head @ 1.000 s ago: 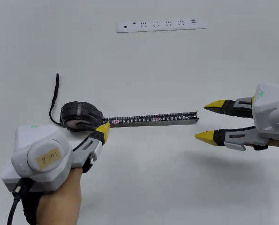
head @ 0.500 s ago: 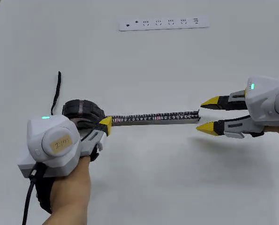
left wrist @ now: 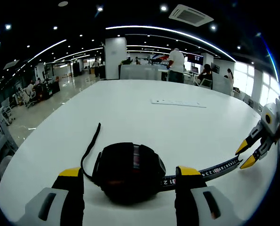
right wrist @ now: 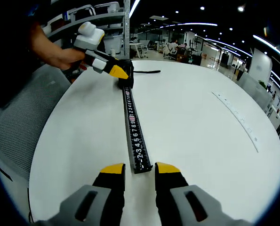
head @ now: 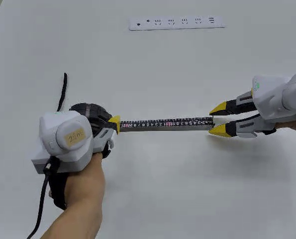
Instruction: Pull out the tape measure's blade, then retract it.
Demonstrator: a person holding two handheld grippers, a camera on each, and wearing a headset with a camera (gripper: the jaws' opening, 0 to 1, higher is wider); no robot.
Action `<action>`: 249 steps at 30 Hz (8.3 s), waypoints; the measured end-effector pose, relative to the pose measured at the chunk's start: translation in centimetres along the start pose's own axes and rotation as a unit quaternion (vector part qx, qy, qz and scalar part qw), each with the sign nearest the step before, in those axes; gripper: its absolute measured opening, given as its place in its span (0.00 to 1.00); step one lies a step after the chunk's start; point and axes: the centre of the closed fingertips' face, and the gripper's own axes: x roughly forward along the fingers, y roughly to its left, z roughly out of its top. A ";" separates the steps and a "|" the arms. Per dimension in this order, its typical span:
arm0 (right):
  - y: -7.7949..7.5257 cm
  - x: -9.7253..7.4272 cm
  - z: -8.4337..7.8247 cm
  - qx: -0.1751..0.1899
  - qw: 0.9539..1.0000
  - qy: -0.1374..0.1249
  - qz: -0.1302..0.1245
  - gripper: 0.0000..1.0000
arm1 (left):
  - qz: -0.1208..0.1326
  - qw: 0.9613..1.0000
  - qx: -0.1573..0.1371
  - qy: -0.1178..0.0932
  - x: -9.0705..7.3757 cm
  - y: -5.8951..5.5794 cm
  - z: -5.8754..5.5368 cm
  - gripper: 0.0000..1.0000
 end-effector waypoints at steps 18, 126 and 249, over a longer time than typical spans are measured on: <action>-0.3 0.7 -0.5 -0.029 0.999 0.006 0.027 0.14 | 0.017 0.999 -0.020 0.026 1.2 0.0 -1.1 0.67; 0.0 1.8 1.1 -0.049 0.998 0.017 0.031 0.13 | -0.003 0.997 -0.047 0.067 1.0 0.3 -1.0 0.59; 2.0 10.1 9.5 -0.050 0.997 -0.024 0.049 0.13 | -0.009 0.995 -0.066 0.077 0.7 0.4 -1.0 0.60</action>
